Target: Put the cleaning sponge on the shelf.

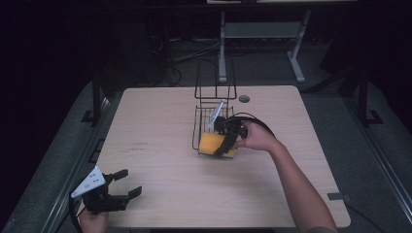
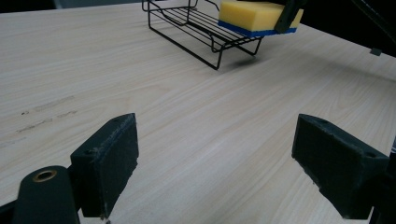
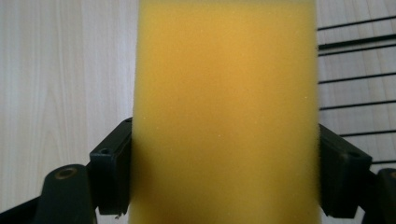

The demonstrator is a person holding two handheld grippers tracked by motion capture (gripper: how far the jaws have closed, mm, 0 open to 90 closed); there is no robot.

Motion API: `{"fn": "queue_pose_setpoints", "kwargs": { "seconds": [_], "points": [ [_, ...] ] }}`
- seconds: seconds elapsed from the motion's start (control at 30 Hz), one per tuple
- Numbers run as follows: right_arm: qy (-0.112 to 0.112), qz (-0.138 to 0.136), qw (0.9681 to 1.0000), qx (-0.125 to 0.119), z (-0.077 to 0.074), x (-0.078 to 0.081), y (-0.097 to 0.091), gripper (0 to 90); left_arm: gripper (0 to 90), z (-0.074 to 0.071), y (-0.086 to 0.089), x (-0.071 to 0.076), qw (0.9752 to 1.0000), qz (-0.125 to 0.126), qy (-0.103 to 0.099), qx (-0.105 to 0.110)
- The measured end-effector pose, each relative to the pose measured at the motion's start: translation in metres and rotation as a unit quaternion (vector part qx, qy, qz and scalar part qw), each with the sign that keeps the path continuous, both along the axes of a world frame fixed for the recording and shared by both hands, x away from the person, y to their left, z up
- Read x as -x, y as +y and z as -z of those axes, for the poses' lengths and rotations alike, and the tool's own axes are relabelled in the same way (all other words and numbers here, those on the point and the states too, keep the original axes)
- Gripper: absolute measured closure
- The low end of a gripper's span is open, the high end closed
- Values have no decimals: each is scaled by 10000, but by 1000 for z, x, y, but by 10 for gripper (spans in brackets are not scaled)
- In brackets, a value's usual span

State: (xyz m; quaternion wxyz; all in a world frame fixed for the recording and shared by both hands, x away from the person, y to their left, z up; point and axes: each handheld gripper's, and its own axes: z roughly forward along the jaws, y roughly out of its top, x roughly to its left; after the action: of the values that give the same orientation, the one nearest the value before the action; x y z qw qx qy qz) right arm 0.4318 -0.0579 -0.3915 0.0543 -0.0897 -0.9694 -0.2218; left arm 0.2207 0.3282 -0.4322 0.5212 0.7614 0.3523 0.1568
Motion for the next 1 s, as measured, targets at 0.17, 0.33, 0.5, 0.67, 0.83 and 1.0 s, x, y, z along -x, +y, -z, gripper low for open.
{"fn": "queue_pose_setpoints", "kwargs": {
  "seconds": [0.17,0.33,0.5,0.67,0.83,1.0],
  "points": [
    [59,73,10000,-24,4,-6,-1,213,140,0,-1,0,10000,38,-20,-38],
    [29,55,10000,52,5,-8,0,213,140,0,0,0,10000,14,-13,-13],
    [8,1,10000,26,-3,-13,7,213,140,0,0,0,10000,11,-7,-1],
    [63,24,10000,40,-1,-19,10,213,140,0,2,1,10000,-17,-9,26],
    [104,35,9998,137,-1,-26,15,213,140,0,2,1,10000,-29,-12,32],
    [192,45,9997,134,4,-31,18,213,140,0,3,2,10000,-40,-17,35]
  ]
}}
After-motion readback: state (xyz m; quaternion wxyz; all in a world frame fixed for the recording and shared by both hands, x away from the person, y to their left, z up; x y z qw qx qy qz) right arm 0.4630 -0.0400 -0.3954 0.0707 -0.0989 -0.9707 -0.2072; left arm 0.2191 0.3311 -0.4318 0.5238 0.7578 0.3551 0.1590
